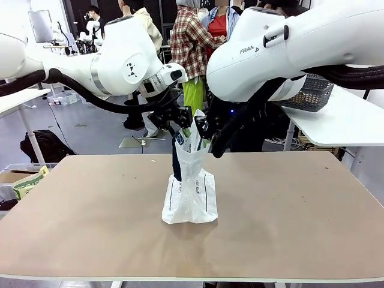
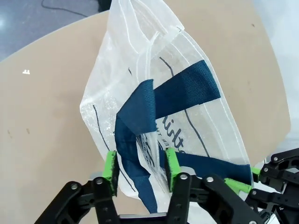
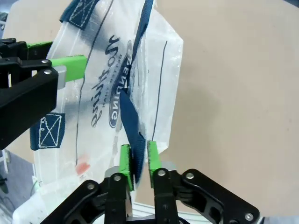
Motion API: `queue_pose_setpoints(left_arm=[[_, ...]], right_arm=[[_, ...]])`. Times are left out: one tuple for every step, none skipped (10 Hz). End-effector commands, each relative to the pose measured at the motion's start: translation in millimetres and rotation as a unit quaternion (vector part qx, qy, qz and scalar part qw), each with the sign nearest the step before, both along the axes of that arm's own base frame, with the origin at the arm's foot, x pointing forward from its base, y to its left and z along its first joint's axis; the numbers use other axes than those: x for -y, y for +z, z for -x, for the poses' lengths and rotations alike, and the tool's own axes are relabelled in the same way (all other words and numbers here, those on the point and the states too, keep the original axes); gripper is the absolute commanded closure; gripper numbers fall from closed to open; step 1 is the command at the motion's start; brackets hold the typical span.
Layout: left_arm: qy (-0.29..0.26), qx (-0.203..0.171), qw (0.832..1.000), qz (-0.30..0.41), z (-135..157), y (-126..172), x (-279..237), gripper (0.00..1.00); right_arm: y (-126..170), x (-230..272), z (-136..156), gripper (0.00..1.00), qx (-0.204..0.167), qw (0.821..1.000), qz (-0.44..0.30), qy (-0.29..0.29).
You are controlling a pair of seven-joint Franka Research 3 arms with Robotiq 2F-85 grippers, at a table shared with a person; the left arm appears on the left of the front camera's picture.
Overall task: Transfer purchased items from the store into the shopping bag.
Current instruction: Open the Reusable shopping bag in the center of the table.
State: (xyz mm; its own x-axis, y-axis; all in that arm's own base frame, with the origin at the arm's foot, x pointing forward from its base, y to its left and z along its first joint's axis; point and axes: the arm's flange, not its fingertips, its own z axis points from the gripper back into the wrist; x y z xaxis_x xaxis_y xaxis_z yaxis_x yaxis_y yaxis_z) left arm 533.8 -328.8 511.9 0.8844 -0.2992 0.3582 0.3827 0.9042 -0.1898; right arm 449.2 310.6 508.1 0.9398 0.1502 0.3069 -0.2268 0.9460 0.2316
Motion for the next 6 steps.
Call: queue_pose_setpoints(left_arm=[[0.017, -0.003, 1.0, -0.006, -2.0, 3.0, -4.6, 1.0], [0.025, -0.002, 1.0, -0.006, -2.5, 4.1, -10.4, 1.0], [0.037, 0.0, 0.999, -0.004, -2.7, 6.2, -20.5, 1.0], [0.048, 0.004, 0.999, -0.005, -1.6, 10.0, -31.7, 1.0], [0.054, 0.005, 0.999, -0.006, 1.3, 14.7, -45.6, 1.0], [0.06, 0.008, 0.998, -0.009, 5.0, 19.7, -60.4, 1.0]], right_arm=[[2.0, -4.6, -3.8, 1.0, -0.003, 1.0, 0.015, -0.012], [1.8, -3.6, -3.9, 1.0, -0.005, 1.0, 0.016, -0.014], [1.0, -1.6, -4.1, 1.0, -0.007, 1.0, 0.019, -0.019], [1.0, 1.1, -4.1, 1.0, -0.01, 0.999, 0.026, -0.026], [1.8, 3.7, -3.6, 1.0, -0.011, 0.998, 0.044, -0.044], [2.1, 4.8, -3.4, 1.0, -0.015, 0.998, 0.045, -0.041]])
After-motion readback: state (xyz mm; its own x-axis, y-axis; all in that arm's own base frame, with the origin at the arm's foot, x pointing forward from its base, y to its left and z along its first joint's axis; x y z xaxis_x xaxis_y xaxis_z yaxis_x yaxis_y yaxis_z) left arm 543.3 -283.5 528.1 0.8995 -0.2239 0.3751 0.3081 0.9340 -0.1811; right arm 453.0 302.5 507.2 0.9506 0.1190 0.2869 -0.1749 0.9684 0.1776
